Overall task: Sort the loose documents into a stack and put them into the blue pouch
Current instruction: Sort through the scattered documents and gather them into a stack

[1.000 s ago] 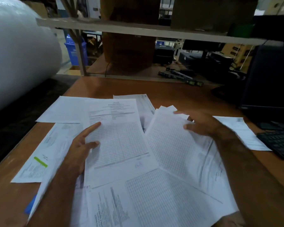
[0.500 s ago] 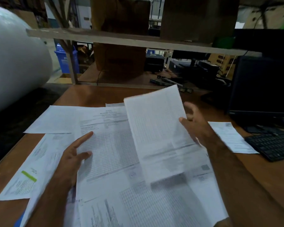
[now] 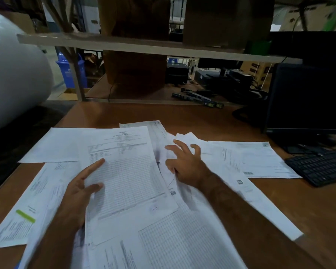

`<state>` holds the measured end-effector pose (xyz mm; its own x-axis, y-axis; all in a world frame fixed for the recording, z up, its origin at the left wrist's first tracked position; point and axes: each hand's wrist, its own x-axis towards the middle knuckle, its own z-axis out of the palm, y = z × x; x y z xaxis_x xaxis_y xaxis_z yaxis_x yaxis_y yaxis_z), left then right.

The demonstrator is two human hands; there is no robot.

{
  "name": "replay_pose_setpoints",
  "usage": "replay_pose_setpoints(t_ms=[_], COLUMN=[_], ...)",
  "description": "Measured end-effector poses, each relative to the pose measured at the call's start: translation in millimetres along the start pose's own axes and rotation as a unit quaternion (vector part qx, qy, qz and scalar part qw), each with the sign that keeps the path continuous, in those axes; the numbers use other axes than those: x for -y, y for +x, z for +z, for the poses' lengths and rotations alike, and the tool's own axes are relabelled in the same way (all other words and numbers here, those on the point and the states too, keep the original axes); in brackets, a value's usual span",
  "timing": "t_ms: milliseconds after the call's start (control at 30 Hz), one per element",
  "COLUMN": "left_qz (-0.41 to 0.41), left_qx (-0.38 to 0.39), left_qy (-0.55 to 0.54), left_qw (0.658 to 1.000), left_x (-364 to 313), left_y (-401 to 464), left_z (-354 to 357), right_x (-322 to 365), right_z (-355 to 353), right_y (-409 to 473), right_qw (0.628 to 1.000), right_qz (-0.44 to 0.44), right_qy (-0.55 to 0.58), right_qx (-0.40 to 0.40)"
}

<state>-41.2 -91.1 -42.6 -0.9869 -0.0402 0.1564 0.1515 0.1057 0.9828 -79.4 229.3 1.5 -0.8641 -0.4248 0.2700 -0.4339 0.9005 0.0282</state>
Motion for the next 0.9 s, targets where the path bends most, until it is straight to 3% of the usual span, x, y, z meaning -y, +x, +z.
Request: replay_pose_setpoints(t_ms=[167,233,300,367,467,533,767,900], left_qz=[0.007,0.001,-0.004,-0.003,-0.001,-0.006,0.001,-0.008], left_qx=[-0.003,-0.003,-0.003,-0.002,0.002,0.003,-0.003,-0.001], left_qy=[-0.004,-0.007,-0.009,-0.002,0.013,0.017,0.048,0.044], left_qw=[1.000,1.000,1.000,1.000,1.000,1.000,0.999,0.999], left_x=[-0.1,0.9,1.9,-0.4,-1.7,-0.9,-13.2,-11.0], left_y=[0.0,1.5,2.7,2.0,-0.6,-1.3,-6.0,-5.7], left_z=[1.1,-0.4,-1.2,-0.5,-0.3,-2.1,5.0,2.5], right_x=[33.2,39.5,40.9,31.5,0.7,-15.4,-52.6,-65.7], right_z=[28.0,36.0,38.4,34.0,19.5,11.7,-0.9,-15.3], right_y=[-21.5,-35.3,-45.4,-47.6,-44.3,-40.3,-25.3,-22.9], right_qw=[0.996,0.994,0.994,0.986,0.942,0.915,0.900,0.904], right_qz=[-0.072,-0.061,0.009,0.136,0.332,0.388,0.359,0.251], right_qy=[0.039,0.085,0.091,0.068,0.046,0.065,0.243,0.331], right_qx=[-0.026,-0.025,-0.054,-0.065,0.021,0.087,0.044,-0.099])
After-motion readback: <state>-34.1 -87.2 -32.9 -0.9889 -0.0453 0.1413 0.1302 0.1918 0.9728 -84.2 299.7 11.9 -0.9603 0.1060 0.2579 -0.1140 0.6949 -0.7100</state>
